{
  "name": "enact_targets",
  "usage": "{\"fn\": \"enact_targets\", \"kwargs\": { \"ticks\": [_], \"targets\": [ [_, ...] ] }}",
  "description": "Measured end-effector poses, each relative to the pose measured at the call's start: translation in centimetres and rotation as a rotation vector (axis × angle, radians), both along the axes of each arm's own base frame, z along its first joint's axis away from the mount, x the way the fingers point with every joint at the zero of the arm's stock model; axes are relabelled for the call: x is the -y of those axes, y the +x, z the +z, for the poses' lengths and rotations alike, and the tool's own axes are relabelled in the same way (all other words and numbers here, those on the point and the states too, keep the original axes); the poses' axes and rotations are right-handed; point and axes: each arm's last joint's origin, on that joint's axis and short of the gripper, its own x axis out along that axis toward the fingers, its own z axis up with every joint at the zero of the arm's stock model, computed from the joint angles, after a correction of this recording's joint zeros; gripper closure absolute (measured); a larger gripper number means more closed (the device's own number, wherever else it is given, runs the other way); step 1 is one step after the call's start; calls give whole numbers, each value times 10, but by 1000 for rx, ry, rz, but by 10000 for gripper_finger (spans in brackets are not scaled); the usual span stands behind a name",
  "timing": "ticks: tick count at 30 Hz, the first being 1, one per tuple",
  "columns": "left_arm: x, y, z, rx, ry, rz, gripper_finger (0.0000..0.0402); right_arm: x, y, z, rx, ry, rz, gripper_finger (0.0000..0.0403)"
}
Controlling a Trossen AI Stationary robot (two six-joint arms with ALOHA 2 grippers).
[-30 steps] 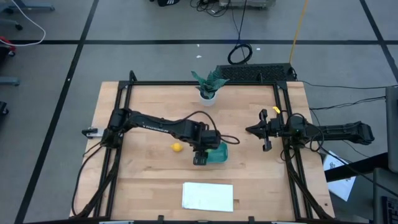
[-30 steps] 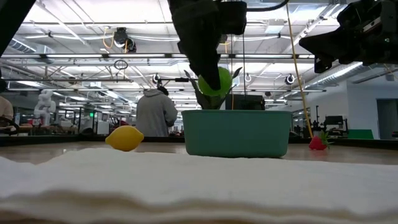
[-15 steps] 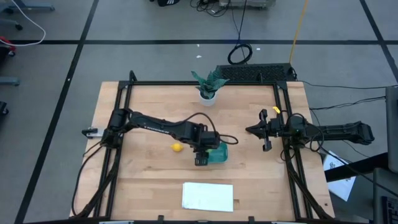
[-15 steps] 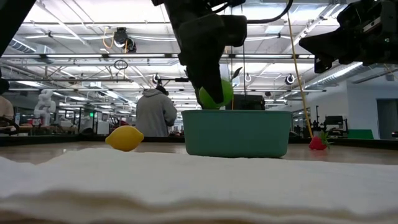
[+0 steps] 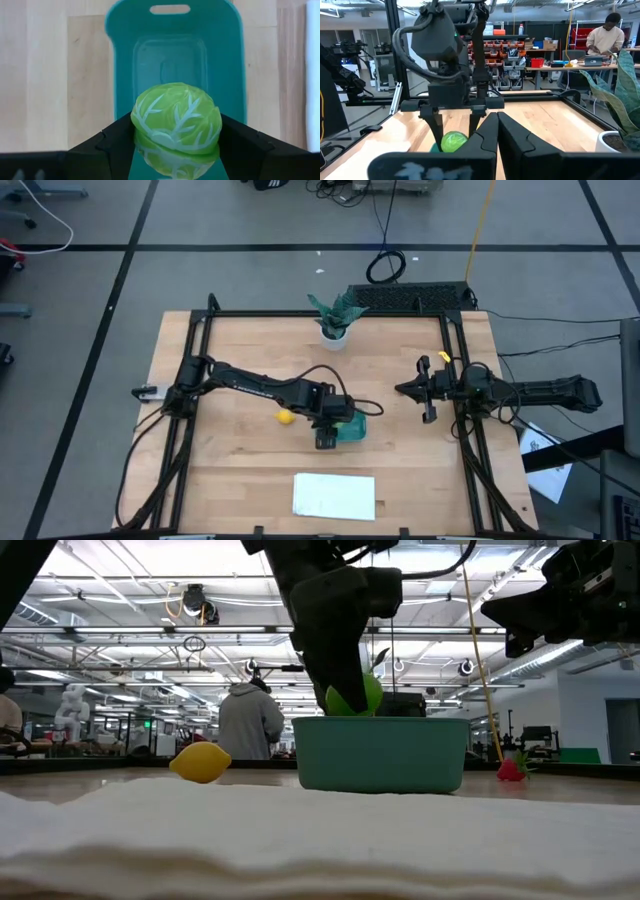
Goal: Pick and placing Produce into tupperware
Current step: Put the fruits and the vegetables into the bin
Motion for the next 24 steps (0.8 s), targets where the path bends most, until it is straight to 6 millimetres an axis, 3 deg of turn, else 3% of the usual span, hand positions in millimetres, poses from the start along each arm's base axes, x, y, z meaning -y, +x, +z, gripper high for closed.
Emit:
{"fn": "enact_targets", "kwargs": {
  "ticks": [7, 24],
  "targets": [
    [3, -1, -12, -11, 43, -43, 160, 0, 1, -1, -12, 1, 0, 403],
    [-15, -7, -32, -47, -6, -90, 160, 0, 2, -3, -31, 2, 0, 403]
  ]
}}
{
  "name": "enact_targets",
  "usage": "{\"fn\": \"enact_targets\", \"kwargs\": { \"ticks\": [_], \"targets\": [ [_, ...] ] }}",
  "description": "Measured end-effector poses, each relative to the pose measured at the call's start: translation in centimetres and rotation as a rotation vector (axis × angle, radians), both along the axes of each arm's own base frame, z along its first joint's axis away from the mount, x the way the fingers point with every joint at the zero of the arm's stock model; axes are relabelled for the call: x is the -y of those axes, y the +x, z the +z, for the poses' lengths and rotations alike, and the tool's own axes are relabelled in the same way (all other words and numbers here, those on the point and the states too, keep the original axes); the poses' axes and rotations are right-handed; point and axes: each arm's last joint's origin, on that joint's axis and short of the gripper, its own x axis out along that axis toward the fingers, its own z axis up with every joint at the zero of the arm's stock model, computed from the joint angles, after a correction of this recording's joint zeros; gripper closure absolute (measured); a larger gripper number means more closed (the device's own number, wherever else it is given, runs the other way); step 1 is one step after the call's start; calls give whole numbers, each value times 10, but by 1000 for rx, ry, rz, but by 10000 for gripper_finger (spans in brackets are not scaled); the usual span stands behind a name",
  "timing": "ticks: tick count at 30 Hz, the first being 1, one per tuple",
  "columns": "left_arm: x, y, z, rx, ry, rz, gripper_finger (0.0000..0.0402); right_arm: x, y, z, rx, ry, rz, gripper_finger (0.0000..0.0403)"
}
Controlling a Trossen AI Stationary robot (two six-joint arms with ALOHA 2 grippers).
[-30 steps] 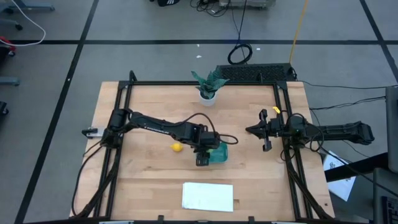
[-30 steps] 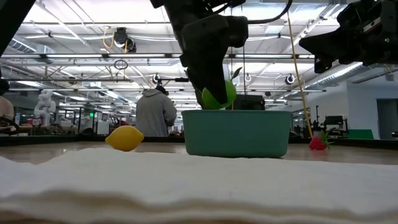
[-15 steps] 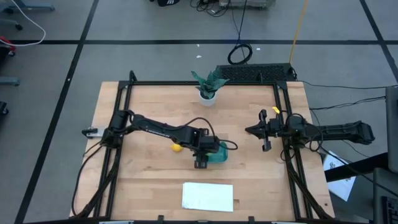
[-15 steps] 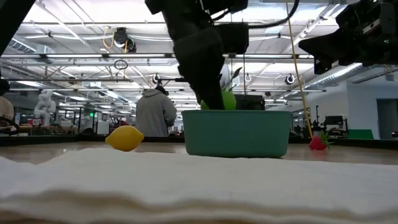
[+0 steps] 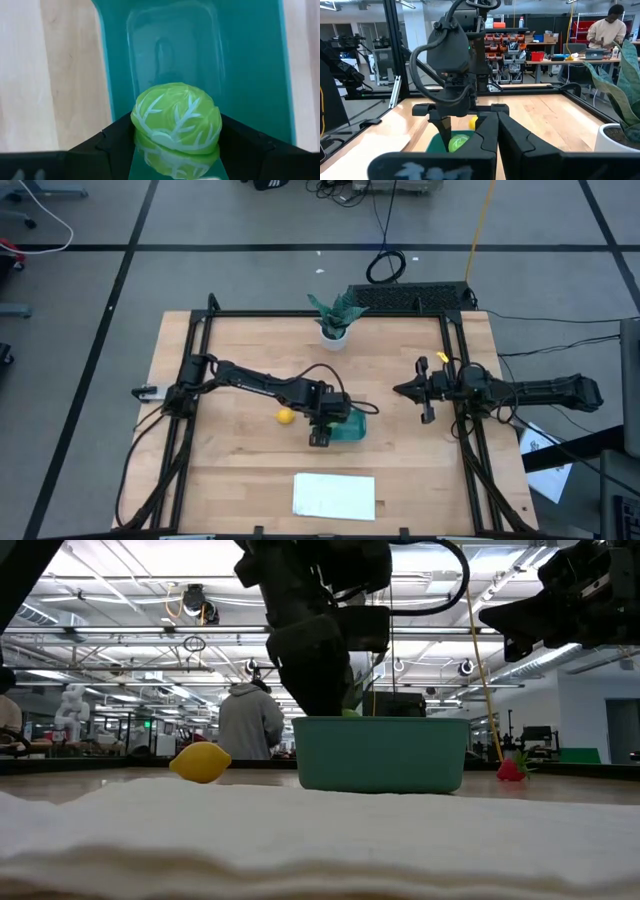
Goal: Pick and placing Produce into tupperware
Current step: Put the fruits and the vegetables into the bin
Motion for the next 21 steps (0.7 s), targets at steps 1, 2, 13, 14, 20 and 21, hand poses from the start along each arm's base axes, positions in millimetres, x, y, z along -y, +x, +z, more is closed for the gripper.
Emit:
{"fn": "enact_targets", "kwargs": {
  "ticks": [1, 2, 13, 14, 20, 21],
  "targets": [
    [0, 0, -1, 0, -1, 0, 160, 0, 0, 0, 0, 0, 0, 403],
    [0, 0, -2, 1, -1, -1, 160, 0, 0, 0, 1, 0, 0, 403],
    [1, 0, -9, -1, -18, -62, 160, 0, 0, 0, 1, 0, 0, 403],
    [1, 1, -10, 0, -23, -63, 160, 0, 0, 0, 1, 0, 0, 403],
    [0, 1, -11, -7, -26, -61, 160, 0, 0, 0, 1, 0, 0, 403],
    [0, 1, -11, -8, -26, -61, 160, 0, 0, 0, 1, 0, 0, 403]
  ]
}}
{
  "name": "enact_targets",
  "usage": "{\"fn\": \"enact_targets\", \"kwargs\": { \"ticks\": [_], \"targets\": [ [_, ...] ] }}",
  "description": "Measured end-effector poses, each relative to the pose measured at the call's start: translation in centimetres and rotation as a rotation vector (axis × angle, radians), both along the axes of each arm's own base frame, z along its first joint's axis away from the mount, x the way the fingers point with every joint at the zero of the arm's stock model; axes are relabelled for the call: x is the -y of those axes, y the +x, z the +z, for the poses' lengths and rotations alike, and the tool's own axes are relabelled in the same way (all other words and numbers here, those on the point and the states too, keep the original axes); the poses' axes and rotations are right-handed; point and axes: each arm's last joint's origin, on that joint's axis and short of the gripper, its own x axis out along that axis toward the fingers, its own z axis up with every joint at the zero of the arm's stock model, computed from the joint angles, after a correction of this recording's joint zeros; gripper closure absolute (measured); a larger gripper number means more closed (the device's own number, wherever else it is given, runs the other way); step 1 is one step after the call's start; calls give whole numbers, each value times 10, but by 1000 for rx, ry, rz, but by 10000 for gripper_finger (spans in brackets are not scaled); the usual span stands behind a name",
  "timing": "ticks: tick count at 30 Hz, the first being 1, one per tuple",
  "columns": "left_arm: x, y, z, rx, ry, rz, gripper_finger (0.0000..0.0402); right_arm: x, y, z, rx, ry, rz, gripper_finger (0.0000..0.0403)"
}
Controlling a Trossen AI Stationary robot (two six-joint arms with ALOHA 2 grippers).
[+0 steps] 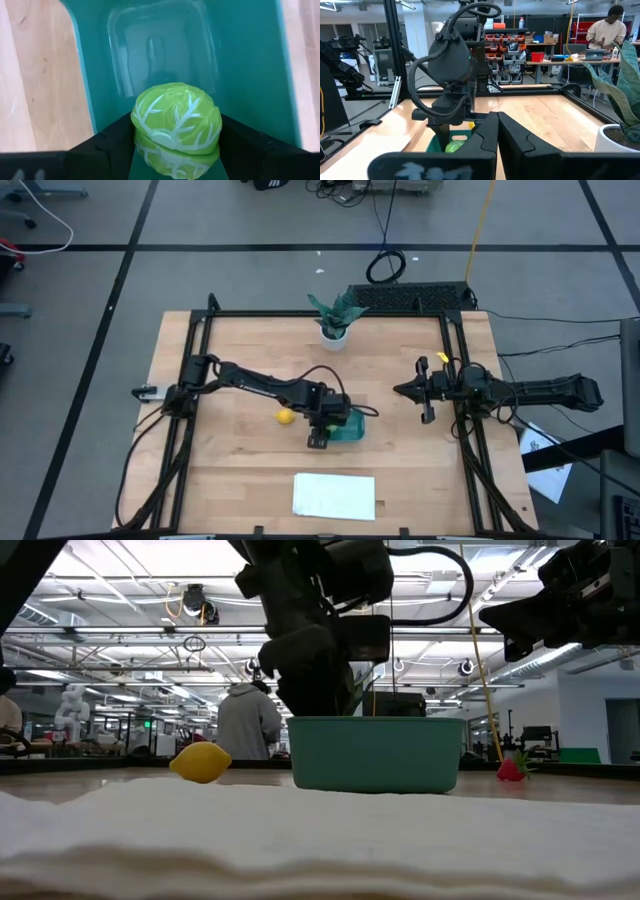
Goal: Pick and placing Produce into tupperware
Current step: Put the fruits and the vegetables into the bin
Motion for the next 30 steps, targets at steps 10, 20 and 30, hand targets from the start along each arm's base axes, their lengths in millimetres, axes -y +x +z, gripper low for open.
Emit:
{"fn": "enact_targets", "kwargs": {
  "ticks": [10, 20, 30],
  "targets": [
    [0, 0, 0, 0, -1, 4, 160, 0, 0, 0, 0, 0, 0, 403],
    [-9, 1, 0, -4, -14, 34, 160, 0, 0, 0, 0, 0, 0, 403],
    [-10, 0, 0, -13, -79, 3, 160, 0, 0, 0, 0, 0, 0, 403]
  ]
}}
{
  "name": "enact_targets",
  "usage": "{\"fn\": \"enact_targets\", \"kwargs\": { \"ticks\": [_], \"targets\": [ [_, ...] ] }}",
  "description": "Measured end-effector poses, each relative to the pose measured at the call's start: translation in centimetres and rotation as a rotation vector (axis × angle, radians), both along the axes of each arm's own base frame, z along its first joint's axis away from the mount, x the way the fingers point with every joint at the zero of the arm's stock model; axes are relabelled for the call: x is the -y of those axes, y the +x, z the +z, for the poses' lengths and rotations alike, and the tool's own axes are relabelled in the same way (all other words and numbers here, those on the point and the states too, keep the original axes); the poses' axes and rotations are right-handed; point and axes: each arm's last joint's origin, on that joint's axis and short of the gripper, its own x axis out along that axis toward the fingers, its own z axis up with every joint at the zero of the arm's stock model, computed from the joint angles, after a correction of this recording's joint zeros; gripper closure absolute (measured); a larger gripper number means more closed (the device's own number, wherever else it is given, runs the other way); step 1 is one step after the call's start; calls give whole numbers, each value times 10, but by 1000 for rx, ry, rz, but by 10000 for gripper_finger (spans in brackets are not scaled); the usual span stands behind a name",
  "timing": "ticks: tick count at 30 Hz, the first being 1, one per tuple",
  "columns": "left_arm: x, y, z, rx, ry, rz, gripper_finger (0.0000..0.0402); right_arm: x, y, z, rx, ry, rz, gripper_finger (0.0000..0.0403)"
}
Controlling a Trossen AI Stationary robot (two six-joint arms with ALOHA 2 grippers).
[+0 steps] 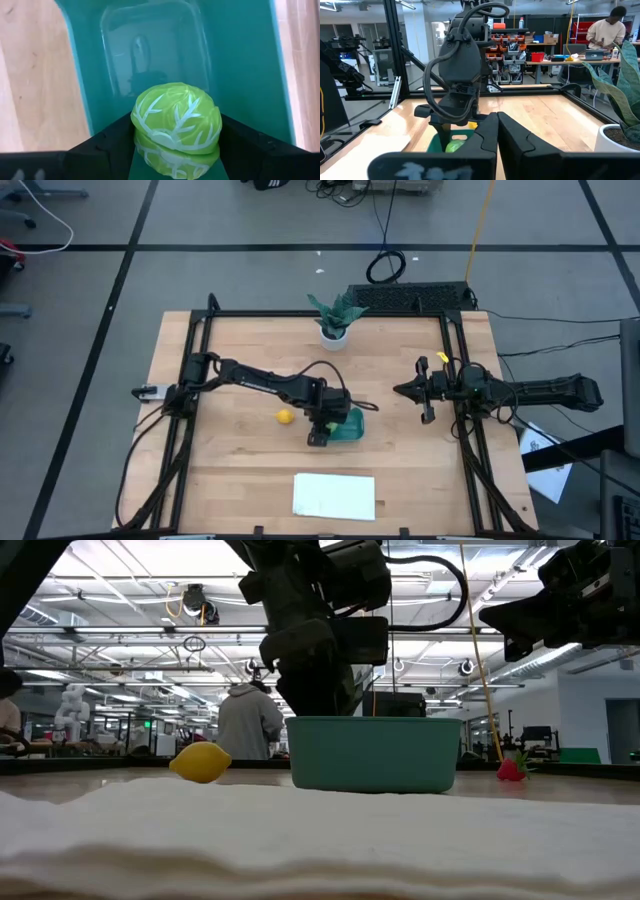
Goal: Pick and placing Produce into tupperware
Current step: Put the fruits and the vegetables into the bin
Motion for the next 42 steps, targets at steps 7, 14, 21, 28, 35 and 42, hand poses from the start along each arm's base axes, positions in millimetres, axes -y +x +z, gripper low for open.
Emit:
{"fn": "enact_targets", "kwargs": {
  "ticks": [7, 14, 21, 28, 35, 42],
  "targets": [
    [2, 3, -10, -14, -46, -37, 158, 0, 0, 0, -1, 0, 0, 403],
    [2, 3, -17, -31, -37, -55, 120, 0, 1, -1, -10, 1, 0, 403],
    [2, 3, -17, -28, -35, -56, 91, 0, 1, -2, -15, 1, 0, 403],
    [2, 7, -10, -22, -9, -68, 89, 0, 1, -2, -15, 1, 0, 403],
    [1, 13, 9, -13, 52, -70, 89, 0, 1, -1, -14, 2, 0, 403],
    [-2, 18, 30, -2, 163, -28, 89, 0, 1, -2, -15, 1, 0, 403]
  ]
}}
